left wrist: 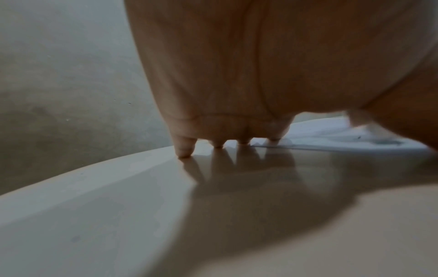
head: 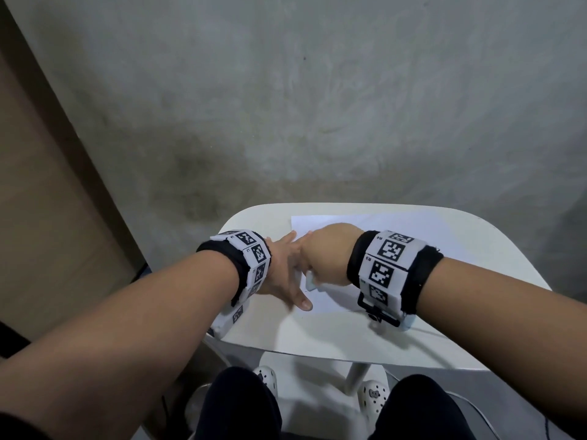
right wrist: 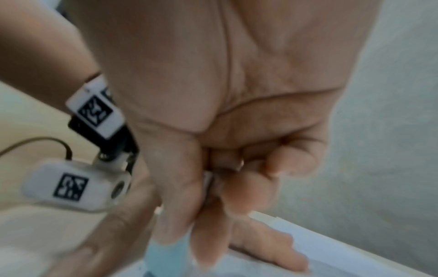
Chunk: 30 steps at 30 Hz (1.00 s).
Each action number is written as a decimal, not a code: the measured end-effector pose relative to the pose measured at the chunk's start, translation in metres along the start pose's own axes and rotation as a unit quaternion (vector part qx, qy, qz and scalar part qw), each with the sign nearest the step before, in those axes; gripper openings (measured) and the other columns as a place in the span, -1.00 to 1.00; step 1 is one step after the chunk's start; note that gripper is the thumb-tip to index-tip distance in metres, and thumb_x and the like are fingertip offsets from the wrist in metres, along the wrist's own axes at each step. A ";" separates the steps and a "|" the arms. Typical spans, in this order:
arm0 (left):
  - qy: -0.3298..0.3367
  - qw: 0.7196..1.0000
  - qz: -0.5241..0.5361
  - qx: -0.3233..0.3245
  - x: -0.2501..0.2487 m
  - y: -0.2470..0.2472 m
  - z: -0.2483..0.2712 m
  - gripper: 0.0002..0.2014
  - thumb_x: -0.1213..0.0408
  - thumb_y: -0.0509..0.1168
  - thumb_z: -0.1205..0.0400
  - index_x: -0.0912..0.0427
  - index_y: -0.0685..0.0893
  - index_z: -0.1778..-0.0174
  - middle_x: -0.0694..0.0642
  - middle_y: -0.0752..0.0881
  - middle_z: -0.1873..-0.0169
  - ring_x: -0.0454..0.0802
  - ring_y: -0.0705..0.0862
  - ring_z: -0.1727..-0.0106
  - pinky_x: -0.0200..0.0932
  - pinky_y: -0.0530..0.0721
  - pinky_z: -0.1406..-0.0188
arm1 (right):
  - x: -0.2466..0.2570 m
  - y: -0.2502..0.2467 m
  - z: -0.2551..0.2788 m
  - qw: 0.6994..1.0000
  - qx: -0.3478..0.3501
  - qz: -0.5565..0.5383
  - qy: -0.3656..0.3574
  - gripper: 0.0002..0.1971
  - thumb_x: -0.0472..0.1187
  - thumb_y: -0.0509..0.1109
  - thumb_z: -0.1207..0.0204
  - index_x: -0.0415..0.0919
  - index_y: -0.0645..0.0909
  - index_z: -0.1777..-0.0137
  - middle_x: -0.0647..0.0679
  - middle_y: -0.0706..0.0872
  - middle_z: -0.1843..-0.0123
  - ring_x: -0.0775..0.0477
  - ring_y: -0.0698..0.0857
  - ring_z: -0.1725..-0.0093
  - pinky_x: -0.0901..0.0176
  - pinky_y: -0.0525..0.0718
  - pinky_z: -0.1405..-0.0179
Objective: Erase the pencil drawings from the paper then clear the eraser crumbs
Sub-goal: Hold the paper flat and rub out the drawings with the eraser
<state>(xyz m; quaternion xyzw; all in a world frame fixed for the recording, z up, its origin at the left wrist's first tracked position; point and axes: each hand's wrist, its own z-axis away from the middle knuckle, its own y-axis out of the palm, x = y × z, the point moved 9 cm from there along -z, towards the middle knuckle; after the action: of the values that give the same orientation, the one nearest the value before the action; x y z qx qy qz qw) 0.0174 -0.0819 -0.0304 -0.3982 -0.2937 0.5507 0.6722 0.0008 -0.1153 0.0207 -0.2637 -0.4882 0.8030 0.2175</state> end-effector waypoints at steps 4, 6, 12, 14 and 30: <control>0.021 1.000 -0.009 0.004 0.012 0.010 -0.019 0.08 -0.32 0.46 -0.41 -0.22 -0.07 -0.73 -0.08 -0.43 -0.68 0.04 -0.41 -0.69 0.44 -0.10 -0.63 | -0.005 0.018 0.007 0.995 0.078 -0.059 -0.030 -0.91 -0.16 0.38 -0.56 -0.08 0.70 0.00 0.11 0.56 0.38 0.08 0.52 0.36 0.36 0.34 0.44; 0.028 0.999 -0.021 0.008 0.015 0.013 -0.024 0.17 -0.34 0.44 -0.42 -0.24 -0.30 -0.69 -0.09 -0.46 -0.67 0.04 -0.41 -0.69 0.45 -0.13 -0.62 | -0.032 0.019 0.007 0.971 0.055 -0.232 -0.009 -0.89 -0.21 0.38 -0.55 -0.04 0.64 0.20 0.03 0.66 0.32 -0.01 0.60 0.29 0.27 0.50 0.33; 0.046 0.999 -0.021 0.008 0.019 0.016 -0.030 0.21 -0.40 0.41 -0.40 -0.27 -0.42 -0.64 -0.10 -0.46 -0.66 0.03 -0.41 -0.69 0.44 -0.18 -0.62 | -0.135 0.069 0.019 0.773 -0.011 -0.604 0.193 -0.82 -0.22 0.21 -0.71 -0.22 0.46 0.14 -0.12 0.60 0.40 0.00 0.55 0.53 0.25 0.48 0.51; 0.052 0.998 -0.017 0.005 0.020 0.015 -0.028 0.21 -0.42 0.40 -0.39 -0.28 -0.40 -0.65 -0.12 -0.45 -0.66 -0.01 -0.41 -0.69 0.38 -0.20 -0.64 | -0.137 0.088 0.019 0.747 0.017 -0.637 0.190 -0.78 -0.23 0.13 -0.75 -0.27 0.46 0.13 -0.17 0.63 0.35 -0.02 0.56 0.47 0.23 0.50 0.51; 0.181 0.976 -0.120 -0.030 -0.059 0.039 0.024 -0.01 -0.44 -0.06 -0.61 0.09 -0.42 -0.68 0.06 -0.47 -0.65 -0.06 -0.44 -0.67 0.09 -0.38 -0.65 | -0.134 0.090 0.022 0.710 -0.016 -0.686 0.158 -0.73 -0.32 0.07 -0.76 -0.30 0.48 0.16 -0.16 0.65 0.25 0.03 0.55 0.36 0.30 0.50 0.36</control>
<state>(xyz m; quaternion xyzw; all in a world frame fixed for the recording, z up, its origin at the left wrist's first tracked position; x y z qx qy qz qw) -0.0355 -0.1309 -0.0494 -0.4736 -0.2292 0.3758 0.7629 0.0815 -0.2494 -0.0233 0.0174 -0.5058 0.3711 0.7786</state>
